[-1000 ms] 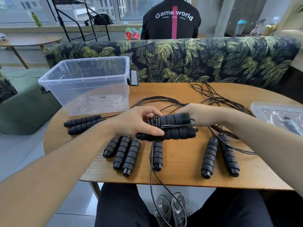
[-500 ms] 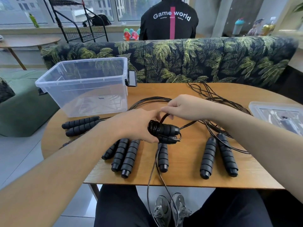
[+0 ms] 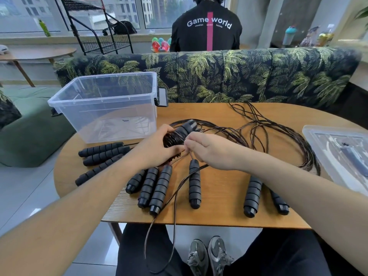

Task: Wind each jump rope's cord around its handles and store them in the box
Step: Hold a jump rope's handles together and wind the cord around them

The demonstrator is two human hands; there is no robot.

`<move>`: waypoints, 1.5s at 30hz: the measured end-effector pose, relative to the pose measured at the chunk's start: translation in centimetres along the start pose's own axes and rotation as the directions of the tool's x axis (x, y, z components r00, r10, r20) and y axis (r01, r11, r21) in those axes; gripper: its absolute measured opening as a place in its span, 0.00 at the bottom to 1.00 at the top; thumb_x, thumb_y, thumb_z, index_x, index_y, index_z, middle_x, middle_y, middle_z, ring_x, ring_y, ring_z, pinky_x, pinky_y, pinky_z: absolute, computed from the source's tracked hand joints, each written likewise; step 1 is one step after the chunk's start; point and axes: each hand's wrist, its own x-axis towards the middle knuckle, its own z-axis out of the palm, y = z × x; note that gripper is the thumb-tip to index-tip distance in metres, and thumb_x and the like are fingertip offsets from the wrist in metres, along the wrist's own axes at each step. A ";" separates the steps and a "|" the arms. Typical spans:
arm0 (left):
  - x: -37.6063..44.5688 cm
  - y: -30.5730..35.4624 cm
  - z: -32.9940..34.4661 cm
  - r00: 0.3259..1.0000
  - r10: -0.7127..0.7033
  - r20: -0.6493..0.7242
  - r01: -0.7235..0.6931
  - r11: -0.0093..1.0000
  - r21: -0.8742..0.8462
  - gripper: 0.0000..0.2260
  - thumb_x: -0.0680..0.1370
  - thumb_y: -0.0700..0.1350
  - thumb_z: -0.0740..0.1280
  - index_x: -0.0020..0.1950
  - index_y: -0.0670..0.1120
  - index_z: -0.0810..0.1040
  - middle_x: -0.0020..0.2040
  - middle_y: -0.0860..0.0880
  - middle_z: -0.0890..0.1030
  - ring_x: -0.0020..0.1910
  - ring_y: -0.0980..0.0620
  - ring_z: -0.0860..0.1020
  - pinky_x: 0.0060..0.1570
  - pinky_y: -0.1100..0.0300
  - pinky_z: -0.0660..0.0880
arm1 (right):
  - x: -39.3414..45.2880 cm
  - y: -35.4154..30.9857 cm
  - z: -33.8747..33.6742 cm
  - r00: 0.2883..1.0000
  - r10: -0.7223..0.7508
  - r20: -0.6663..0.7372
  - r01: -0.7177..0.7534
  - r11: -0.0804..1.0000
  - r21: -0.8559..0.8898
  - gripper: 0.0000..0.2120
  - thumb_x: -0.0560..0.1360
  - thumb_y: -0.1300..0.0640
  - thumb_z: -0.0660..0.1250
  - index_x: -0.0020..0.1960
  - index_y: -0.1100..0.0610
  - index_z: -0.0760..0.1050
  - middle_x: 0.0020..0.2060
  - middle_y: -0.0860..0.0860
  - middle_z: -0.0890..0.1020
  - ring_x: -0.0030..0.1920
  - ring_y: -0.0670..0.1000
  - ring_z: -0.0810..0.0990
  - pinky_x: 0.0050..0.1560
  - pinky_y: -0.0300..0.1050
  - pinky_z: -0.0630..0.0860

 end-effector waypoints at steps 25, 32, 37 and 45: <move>-3.0 -0.6 -0.8 0.966 0.062 0.251 0.173 0.564 -0.808 0.20 0.76 0.59 0.67 0.51 0.43 0.82 0.40 0.42 0.79 0.31 0.47 0.76 0.25 0.60 0.72 | -1.9 5.6 0.8 0.992 -0.123 0.011 0.118 0.967 0.224 0.16 0.82 0.45 0.57 0.41 0.51 0.72 0.32 0.39 0.74 0.33 0.40 0.71 0.40 0.32 0.69; -3.1 -0.8 -1.0 0.911 0.155 0.381 0.207 0.627 -0.751 0.26 0.74 0.59 0.69 0.60 0.39 0.75 0.38 0.41 0.79 0.29 0.47 0.77 0.23 0.60 0.72 | -1.8 6.2 -0.5 0.988 -0.128 0.085 0.116 0.984 0.135 0.12 0.84 0.49 0.58 0.47 0.52 0.76 0.35 0.37 0.76 0.36 0.40 0.74 0.40 0.39 0.76; -2.7 -1.0 -1.6 0.865 0.220 0.451 0.205 0.665 -0.718 0.34 0.67 0.58 0.80 0.61 0.42 0.67 0.43 0.35 0.79 0.28 0.43 0.79 0.22 0.59 0.74 | -1.0 6.6 -1.2 0.999 -0.045 -0.009 0.045 0.997 0.057 0.22 0.71 0.33 0.67 0.37 0.52 0.79 0.26 0.40 0.73 0.29 0.42 0.70 0.33 0.36 0.69; -2.1 2.6 -2.3 0.869 0.132 0.477 -0.101 0.991 -0.090 0.11 0.71 0.59 0.78 0.44 0.56 0.80 0.47 0.48 0.84 0.45 0.50 0.83 0.49 0.53 0.80 | 0.4 6.0 -2.1 0.992 -0.035 0.123 0.030 0.999 0.040 0.15 0.75 0.46 0.72 0.33 0.46 0.73 0.28 0.40 0.75 0.30 0.41 0.70 0.36 0.35 0.69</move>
